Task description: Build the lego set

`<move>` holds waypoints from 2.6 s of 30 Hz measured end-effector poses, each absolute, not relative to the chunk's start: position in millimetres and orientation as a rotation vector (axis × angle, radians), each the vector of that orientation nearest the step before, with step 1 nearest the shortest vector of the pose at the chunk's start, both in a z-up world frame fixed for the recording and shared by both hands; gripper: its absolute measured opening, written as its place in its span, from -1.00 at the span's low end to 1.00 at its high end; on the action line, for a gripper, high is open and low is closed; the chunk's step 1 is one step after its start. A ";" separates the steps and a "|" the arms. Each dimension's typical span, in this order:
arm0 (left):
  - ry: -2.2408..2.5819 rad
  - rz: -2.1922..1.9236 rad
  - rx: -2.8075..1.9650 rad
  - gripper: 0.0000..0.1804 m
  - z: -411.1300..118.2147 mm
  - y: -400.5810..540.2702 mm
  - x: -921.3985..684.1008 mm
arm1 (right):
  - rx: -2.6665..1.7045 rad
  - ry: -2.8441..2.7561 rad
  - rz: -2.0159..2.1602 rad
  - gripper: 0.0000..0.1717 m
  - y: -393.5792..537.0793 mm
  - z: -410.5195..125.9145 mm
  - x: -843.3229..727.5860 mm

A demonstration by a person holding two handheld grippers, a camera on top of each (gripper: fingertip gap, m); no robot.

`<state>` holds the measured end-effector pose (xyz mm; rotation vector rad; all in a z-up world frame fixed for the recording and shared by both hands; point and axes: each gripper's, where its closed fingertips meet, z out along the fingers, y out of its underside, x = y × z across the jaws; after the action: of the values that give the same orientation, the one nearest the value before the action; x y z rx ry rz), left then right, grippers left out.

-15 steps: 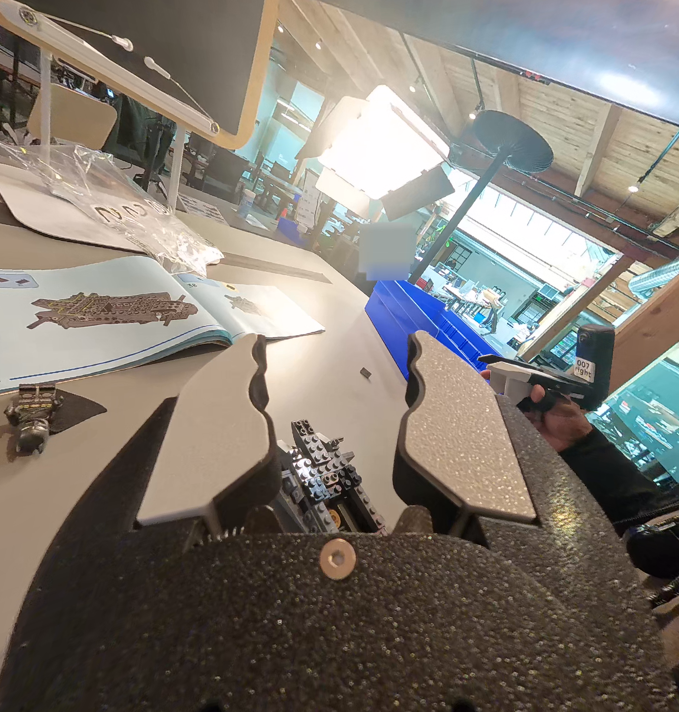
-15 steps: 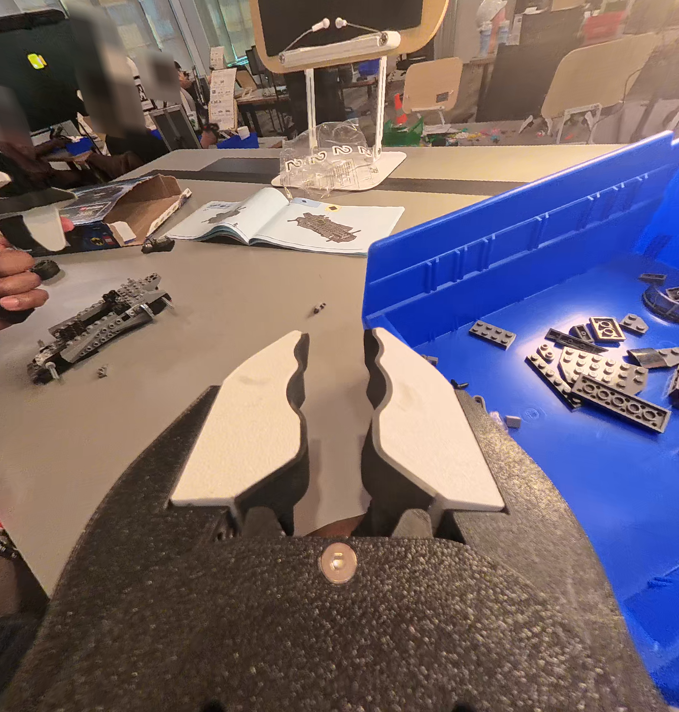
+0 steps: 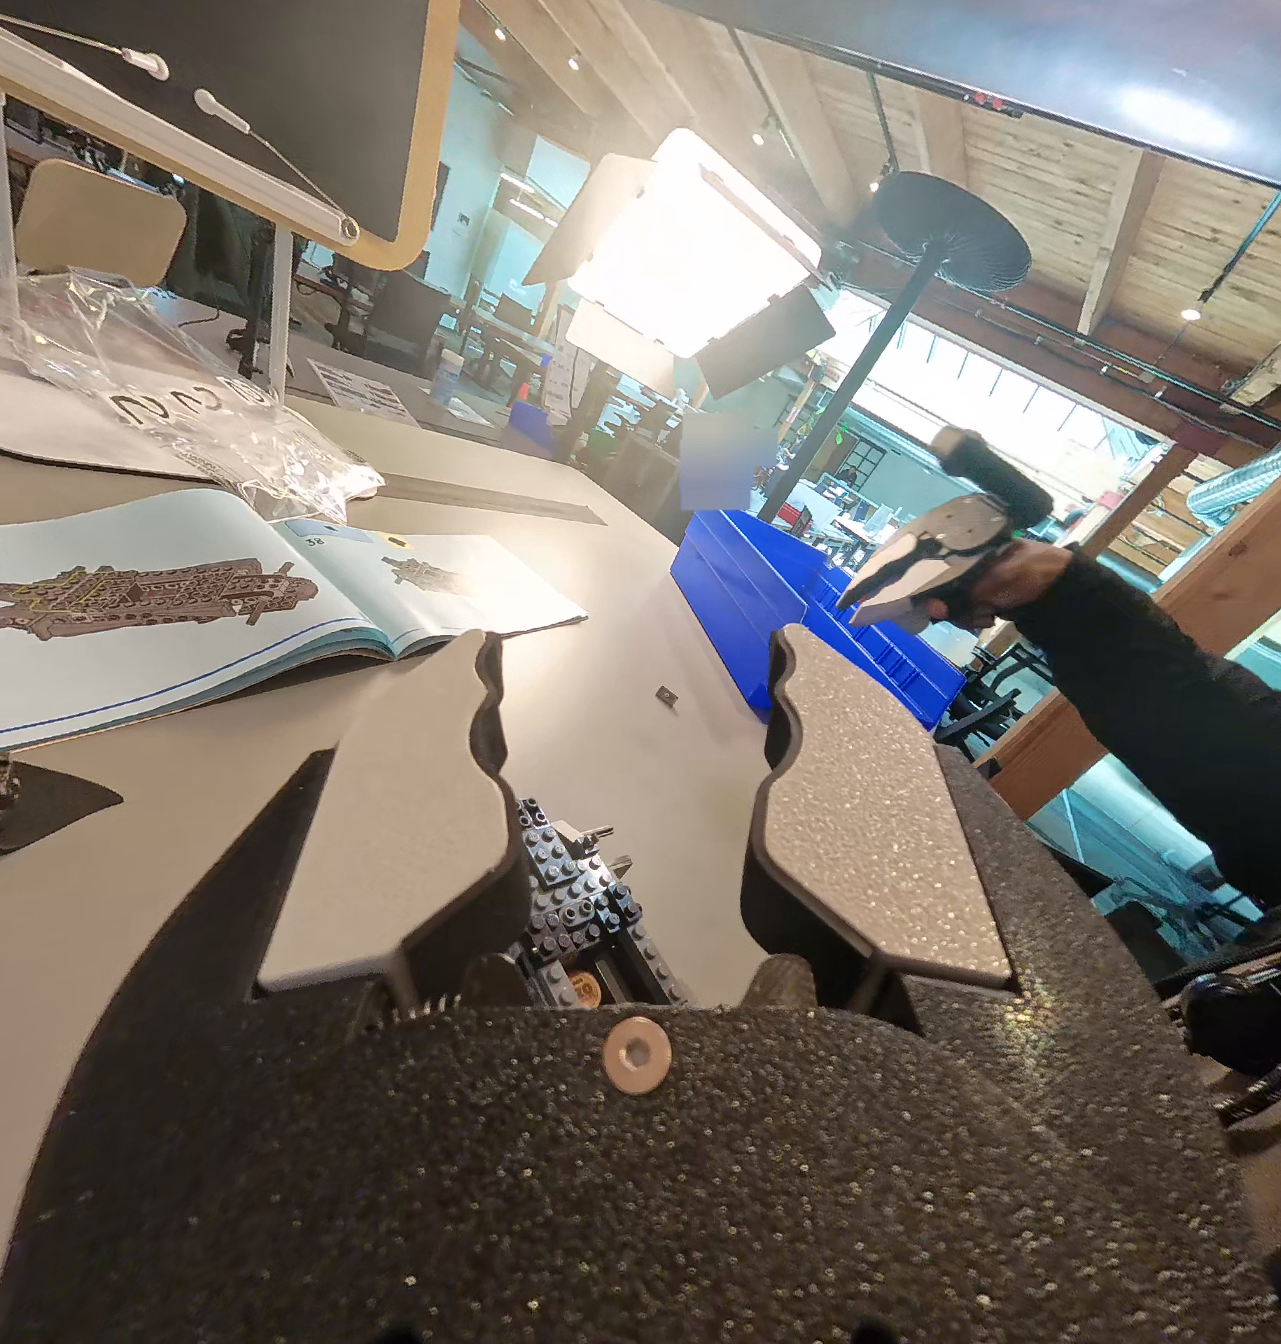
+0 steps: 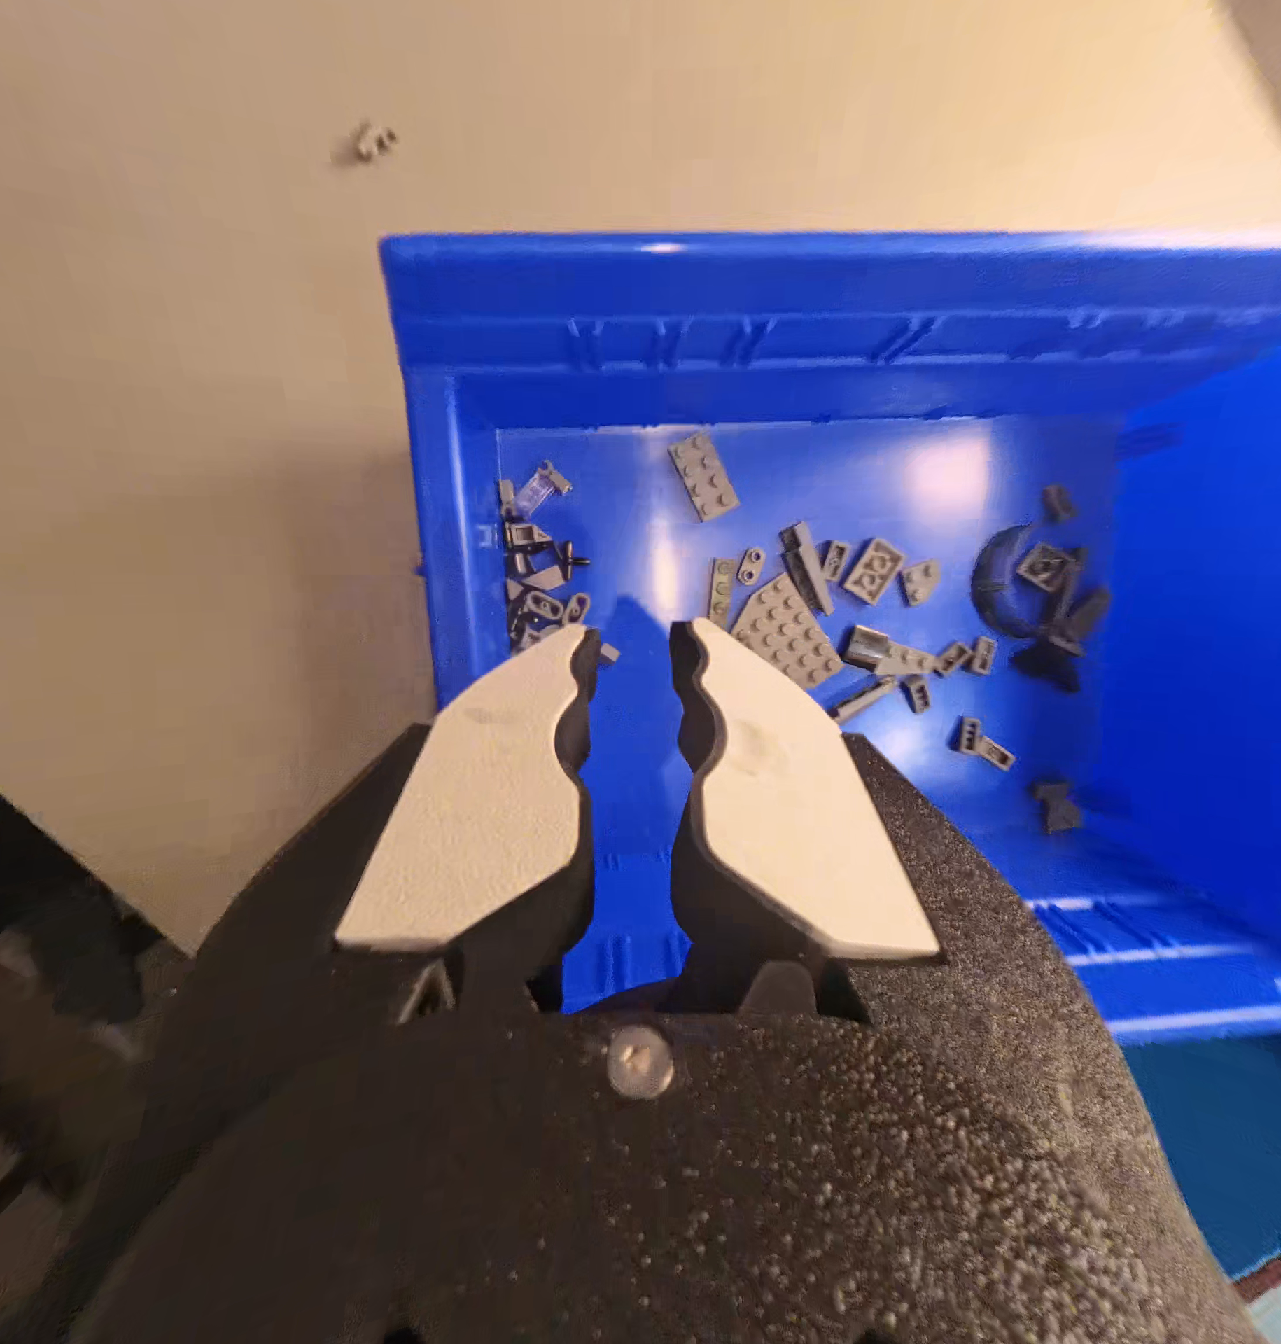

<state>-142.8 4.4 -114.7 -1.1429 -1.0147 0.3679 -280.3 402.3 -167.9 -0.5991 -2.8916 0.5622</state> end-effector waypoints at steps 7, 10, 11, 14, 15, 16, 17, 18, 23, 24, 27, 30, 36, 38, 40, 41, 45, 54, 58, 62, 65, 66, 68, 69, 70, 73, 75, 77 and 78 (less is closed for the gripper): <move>-1.060 0.395 -1.132 -0.22 -120.1 -3.6 -126.9 | -0.499 -3.062 0.094 -0.79 413.1 -229.4 -305.6; -1.077 0.398 -1.127 -0.22 -123.3 -7.3 -124.6 | -0.519 -3.068 0.076 -0.78 411.3 -242.0 -312.2; -1.080 0.396 -1.125 -0.22 -123.6 -8.2 -124.3 | -0.522 -3.063 0.066 -0.78 412.3 -245.3 -314.0; -1.083 0.394 -1.132 -0.22 -124.7 -9.3 -124.8 | -0.543 -3.072 0.046 -0.76 415.5 -254.3 -313.7; -1.082 0.391 -1.135 -0.22 -125.0 -9.1 -125.1 | -0.551 -3.076 0.045 -0.75 416.4 -256.4 -313.5; -1.081 0.386 -1.136 -0.22 -125.4 -8.7 -125.7 | -0.565 -3.080 0.067 -0.76 415.3 -256.2 -313.8; -1.079 0.380 -1.137 -0.22 -126.0 -8.0 -126.4 | -0.580 -3.078 0.069 -0.73 416.1 -256.3 -314.9; -1.077 0.370 -1.138 -0.22 -126.7 -6.5 -127.1 | -0.591 -3.080 0.074 -0.73 416.5 -256.4 -315.3; -1.061 0.315 -1.159 -0.22 -134.3 3.7 -128.6 | -0.612 -3.104 0.075 -0.91 414.9 -257.1 -311.9; -1.059 0.307 -1.160 -0.22 -135.8 4.4 -128.4 | -0.603 -3.102 0.076 -0.91 413.8 -257.0 -311.4; -1.063 0.295 -1.164 -0.22 -140.1 2.5 -126.1 | -0.623 -3.082 0.091 -0.91 412.2 -256.1 -310.4; -1.074 0.275 -1.192 -0.22 -147.0 -0.1 -120.8 | -0.631 -3.044 0.116 -0.91 410.2 -245.4 -306.1; -1.117 0.236 -1.324 -0.23 -171.1 -3.9 -104.3 | -0.519 -2.966 0.328 -0.91 365.5 -171.1 -277.1; -1.123 0.213 -1.354 -0.22 -177.8 -3.3 -99.5 | -0.457 -2.956 0.434 -0.91 335.4 -148.3 -262.0; -1.102 0.192 -1.352 -0.22 -176.0 -2.2 -96.5 | -0.388 -2.954 0.540 -0.92 300.6 -133.0 -245.4; -1.095 0.186 -1.352 -0.22 -175.4 -2.4 -95.8 | -0.352 -2.959 0.595 -0.91 282.1 -128.3 -236.1; -1.075 0.155 -1.326 -0.22 -172.8 -4.2 -93.7 | -0.242 -2.977 0.822 -0.91 208.6 -124.1 -201.4; -1.037 0.097 -1.297 -0.22 -169.3 -3.9 -89.4 | -0.197 -3.055 1.248 -0.91 77.5 -147.9 -144.2; -1.022 0.067 -1.270 -0.23 -166.9 -5.2 -88.4 | -0.199 -3.091 1.241 -0.91 54.3 -162.6 -135.3; -1.013 0.038 -1.249 -0.23 -165.3 -6.4 -88.1 | -0.154 -3.152 1.163 -0.91 42.7 -177.8 -127.7; -1.003 0.029 -1.240 -0.22 -164.1 -6.6 -87.4 | -0.089 -3.174 1.063 -0.91 35.8 -192.4 -122.7; -1.001 0.027 -1.238 -0.22 -163.7 -6.6 -87.2 | -0.074 -3.178 1.033 -0.91 33.8 -196.9 -122.6; -0.995 0.022 -1.236 -0.22 -163.2 -6.5 -86.7 | -0.064 -3.181 0.976 -0.91 30.1 -205.7 -124.9; -0.993 0.021 -1.234 -0.22 -163.0 -6.6 -86.5 | -0.061 -3.179 0.949 -0.91 28.6 -209.5 -126.6; -0.991 0.020 -1.232 -0.22 -162.7 -6.8 -86.3 | -0.054 -3.179 0.927 -0.91 27.2 -212.5 -127.4; -0.986 0.022 -1.223 -0.23 -161.5 -7.8 -85.7 | -0.030 -3.186 0.884 -0.91 23.3 -218.5 -127.0; -0.984 0.020 -1.217 -0.23 -160.8 -8.5 -85.4 | -0.015 -3.184 0.860 -0.91 21.4 -221.7 -126.7; -0.981 0.017 -1.213 -0.23 -160.3 -8.8 -85.1 | -0.009 -3.178 0.833 -0.91 20.6 -225.2 -127.6; -0.980 0.016 -1.212 -0.23 -160.1 -8.9 -85.0 | -0.008 -3.172 0.819 -0.91 20.7 -227.0 -128.6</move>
<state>-85.0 -8.9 -160.1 -1.2121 -0.9797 0.0163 -128.6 20.7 -227.0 -0.0083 -3.1723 0.8191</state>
